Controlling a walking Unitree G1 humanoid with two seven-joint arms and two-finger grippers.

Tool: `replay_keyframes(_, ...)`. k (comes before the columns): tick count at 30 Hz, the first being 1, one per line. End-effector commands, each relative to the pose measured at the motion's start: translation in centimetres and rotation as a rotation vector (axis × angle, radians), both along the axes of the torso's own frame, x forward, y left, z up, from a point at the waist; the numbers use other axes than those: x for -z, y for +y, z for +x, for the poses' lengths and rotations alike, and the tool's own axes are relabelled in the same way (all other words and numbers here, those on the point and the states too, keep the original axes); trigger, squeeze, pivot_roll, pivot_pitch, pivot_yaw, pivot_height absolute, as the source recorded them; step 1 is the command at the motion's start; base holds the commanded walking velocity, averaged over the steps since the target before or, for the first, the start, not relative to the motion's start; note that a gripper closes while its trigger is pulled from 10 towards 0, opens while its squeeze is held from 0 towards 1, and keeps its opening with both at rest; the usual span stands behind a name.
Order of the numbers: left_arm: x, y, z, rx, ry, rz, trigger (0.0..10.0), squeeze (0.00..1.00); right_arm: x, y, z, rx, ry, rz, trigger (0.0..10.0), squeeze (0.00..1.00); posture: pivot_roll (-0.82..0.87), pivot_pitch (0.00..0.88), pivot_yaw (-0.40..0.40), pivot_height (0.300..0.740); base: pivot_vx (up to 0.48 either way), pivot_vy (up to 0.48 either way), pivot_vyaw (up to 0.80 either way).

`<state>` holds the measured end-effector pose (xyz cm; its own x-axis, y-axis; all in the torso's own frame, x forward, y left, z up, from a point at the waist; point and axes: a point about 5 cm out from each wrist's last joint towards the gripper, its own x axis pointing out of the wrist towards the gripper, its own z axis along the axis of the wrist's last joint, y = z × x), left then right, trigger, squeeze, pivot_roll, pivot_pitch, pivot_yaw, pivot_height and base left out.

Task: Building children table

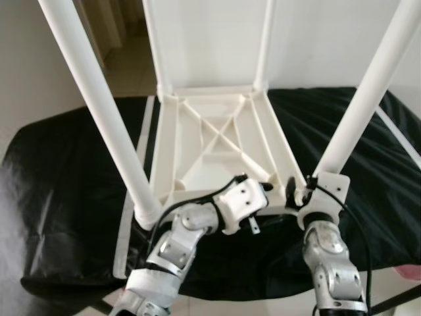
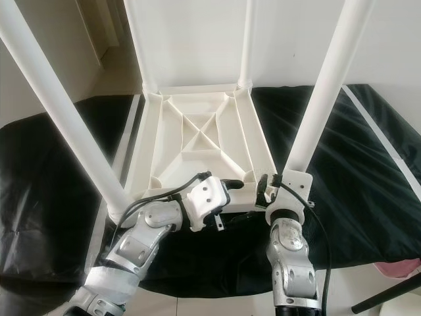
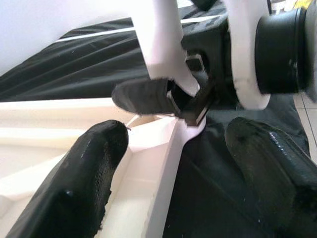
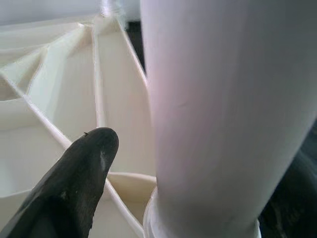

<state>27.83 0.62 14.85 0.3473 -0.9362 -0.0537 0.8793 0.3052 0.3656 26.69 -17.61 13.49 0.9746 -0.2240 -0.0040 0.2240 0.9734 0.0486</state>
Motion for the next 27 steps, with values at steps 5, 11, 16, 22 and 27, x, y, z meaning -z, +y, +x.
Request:
replay_keyframes(5, 0.7, 1.5, -0.2, -0.044, 0.007, 0.014, 10.0, 0.00, -0.2, -2.6, -0.7, -0.153, -0.047, -0.037, 10.0, 0.00, -0.12, 0.006, 0.037, 0.740, 0.000, 0.000, 0.00)
replay_keyframes(11, 0.8, 2.4, -0.5, -0.014, 0.012, 0.037, 10.0, 0.00, 0.1, -3.6, -1.0, -0.287, -0.042, -0.035, 10.0, 0.00, -0.12, 0.007, 0.039, 0.740, 0.000, 0.000, 0.00)
replay_keyframes(16, 0.7, 2.8, -0.7, 0.000, 0.014, 0.051, 10.0, 0.00, 0.5, -3.8, -0.9, -0.409, -0.044, -0.023, 10.0, 0.00, -0.11, 0.006, 0.041, 0.740, 0.000, 0.000, 0.00)
replay_keyframes(22, 0.8, 3.0, -1.2, 0.034, 0.027, 0.076, 10.0, 0.00, 1.5, -4.5, -0.3, -0.549, 0.013, -0.107, 10.0, 0.00, -0.10, 0.003, 0.042, 0.740, 0.000, 0.000, 0.00)
replay_keyframes(27, 0.8, 2.7, -1.3, 0.033, 0.027, 0.078, 10.0, 0.00, 0.9, -4.8, 1.6, -0.612, 0.004, -0.179, 10.0, 0.00, -0.10, 0.000, 0.037, 0.740, 0.000, 0.000, 0.00)
